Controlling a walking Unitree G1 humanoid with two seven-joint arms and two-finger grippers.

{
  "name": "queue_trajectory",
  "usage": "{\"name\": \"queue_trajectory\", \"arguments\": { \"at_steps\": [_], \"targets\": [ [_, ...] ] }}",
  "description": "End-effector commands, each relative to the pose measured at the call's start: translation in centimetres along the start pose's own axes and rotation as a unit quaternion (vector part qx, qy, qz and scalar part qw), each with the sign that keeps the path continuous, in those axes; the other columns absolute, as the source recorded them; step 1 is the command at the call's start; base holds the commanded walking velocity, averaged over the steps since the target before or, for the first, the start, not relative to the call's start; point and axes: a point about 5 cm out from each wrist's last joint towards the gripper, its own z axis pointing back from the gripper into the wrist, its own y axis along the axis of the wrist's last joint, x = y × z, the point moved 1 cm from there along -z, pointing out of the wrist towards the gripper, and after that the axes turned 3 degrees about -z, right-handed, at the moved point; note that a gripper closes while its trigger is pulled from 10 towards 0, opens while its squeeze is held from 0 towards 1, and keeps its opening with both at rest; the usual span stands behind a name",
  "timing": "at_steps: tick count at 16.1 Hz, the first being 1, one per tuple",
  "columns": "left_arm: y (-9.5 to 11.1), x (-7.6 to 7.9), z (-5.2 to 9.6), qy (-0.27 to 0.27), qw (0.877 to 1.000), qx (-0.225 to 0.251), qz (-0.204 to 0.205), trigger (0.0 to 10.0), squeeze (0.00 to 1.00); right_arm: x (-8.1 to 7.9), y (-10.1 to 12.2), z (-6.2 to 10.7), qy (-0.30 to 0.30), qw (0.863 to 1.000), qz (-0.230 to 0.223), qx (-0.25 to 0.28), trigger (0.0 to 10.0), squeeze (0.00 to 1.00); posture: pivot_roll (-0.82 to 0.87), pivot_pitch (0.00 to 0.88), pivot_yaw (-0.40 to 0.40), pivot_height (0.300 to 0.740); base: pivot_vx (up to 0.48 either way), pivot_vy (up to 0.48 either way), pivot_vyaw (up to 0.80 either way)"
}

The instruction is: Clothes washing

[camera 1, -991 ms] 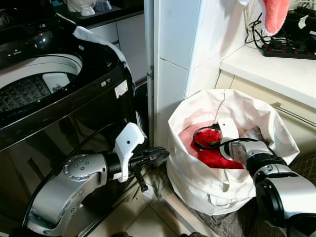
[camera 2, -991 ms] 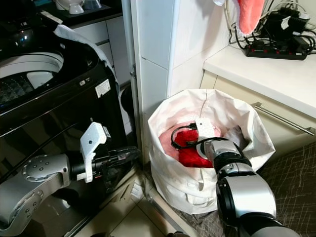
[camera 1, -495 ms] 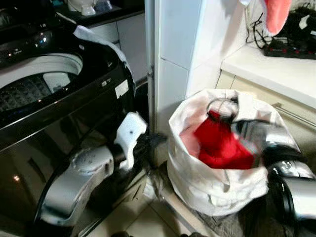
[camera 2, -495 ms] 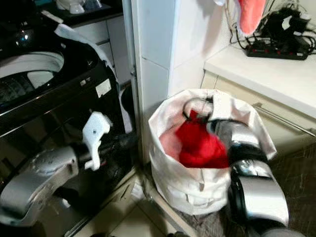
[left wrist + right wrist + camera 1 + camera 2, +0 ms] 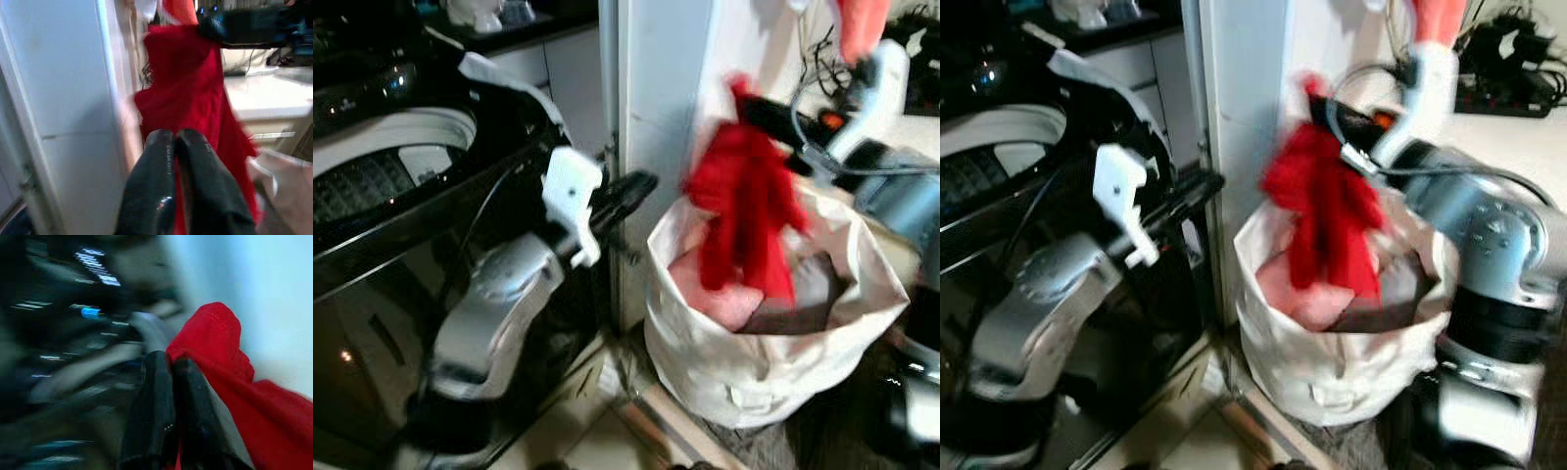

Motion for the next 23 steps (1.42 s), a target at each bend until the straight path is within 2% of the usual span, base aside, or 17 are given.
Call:
{"name": "queue_trajectory", "arguments": {
  "at_steps": [1,2,3,4,5,7,9,13,14,15,17,20,22,23],
  "targets": [
    [0.4,0.0,-0.4,-0.01,1.0,0.015,0.003,10.0,1.0,-2.0,0.7,-0.5,0.046,0.999,0.0,0.005,0.0,0.0,-0.01,0.0,0.01,0.74,0.0,0.0,0.0],
    [1.0,0.3,-0.8,-0.018,0.999,0.032,0.011,10.0,1.0,-3.4,1.1,-1.2,0.079,0.996,-0.025,0.013,0.0,0.0,-0.01,0.0,0.005,0.74,0.0,0.0,0.0],
    [1.0,0.3,-0.9,-0.018,0.999,0.033,0.013,10.0,1.0,-3.7,1.2,-1.3,0.084,0.996,-0.03,0.013,0.0,0.0,-0.01,0.0,0.005,0.74,0.0,0.0,0.0],
    [0.9,-0.2,-1.1,0.001,0.999,0.031,-0.008,10.0,1.0,-4.9,1.2,-1.8,0.107,0.993,-0.046,0.012,0.0,0.0,0.0,0.0,-0.003,0.74,0.0,0.0,0.0],
    [0.9,-0.4,-1.2,0.006,0.999,0.03,-0.015,10.0,1.0,-5.1,1.2,-2.0,0.112,0.992,-0.05,0.011,0.0,0.0,0.0,0.0,-0.003,0.74,0.0,0.0,0.0],
    [0.4,-1.5,-1.4,0.057,0.996,0.012,-0.062,10.0,1.0,-6.4,0.6,-2.3,0.134,0.989,-0.06,-0.002,0.0,0.0,0.0,0.0,-0.01,0.74,0.0,0.0,0.0],
    [0.3,-2.7,-1.3,0.103,0.991,0.008,-0.087,10.0,1.0,-6.8,0.3,-2.4,0.139,0.988,-0.065,-0.008,0.0,0.0,0.0,0.0,-0.009,0.74,0.0,0.0,0.0],
    [0.9,-1.6,-1.3,0.061,0.991,0.038,-0.11,10.0,1.0,-6.5,0.2,-2.4,0.114,0.991,-0.069,-0.009,0.0,0.0,-0.01,0.0,-0.002,0.74,0.0,0.0,0.0],
    [0.8,-1.0,-1.0,0.035,0.992,0.044,-0.11,10.0,1.0,-5.9,0.3,-2.4,0.088,0.994,-0.07,-0.005,0.0,0.0,-0.01,0.0,-0.002,0.74,0.0,0.0,0.0],
    [0.2,-0.1,-0.2,-0.006,0.994,0.034,-0.104,10.0,1.0,-4.5,0.8,-2.4,0.041,0.996,-0.074,0.006,0.0,0.0,0.0,0.0,-0.006,0.74,0.0,0.0,0.0],
    [-0.1,-0.5,0.1,0.008,0.993,0.021,-0.119,10.0,1.0,-4.2,1.1,-2.3,0.036,0.996,-0.078,0.01,0.0,0.0,0.0,0.0,-0.012,0.74,0.0,0.0,0.0],
    [0.6,-2.4,-0.3,0.093,0.982,0.032,-0.163,10.0,1.0,-5.2,0.5,-2.4,0.059,0.995,-0.078,-0.01,0.0,0.0,0.0,0.0,-0.011,0.74,0.0,0.0,0.0],
    [0.9,-2.7,-0.5,0.111,0.979,0.043,-0.167,10.0,1.0,-5.4,0.2,-2.5,0.062,0.995,-0.081,-0.015,0.0,0.0,0.0,0.0,-0.009,0.74,0.0,0.0,0.0],
    [1.1,-2.4,-0.7,0.108,0.981,0.052,-0.151,10.0,1.0,-5.6,-0.1,-2.5,0.066,0.994,-0.086,-0.02,0.0,0.0,0.0,0.0,-0.009,0.74,0.0,0.0,0.0]
  ]
}}
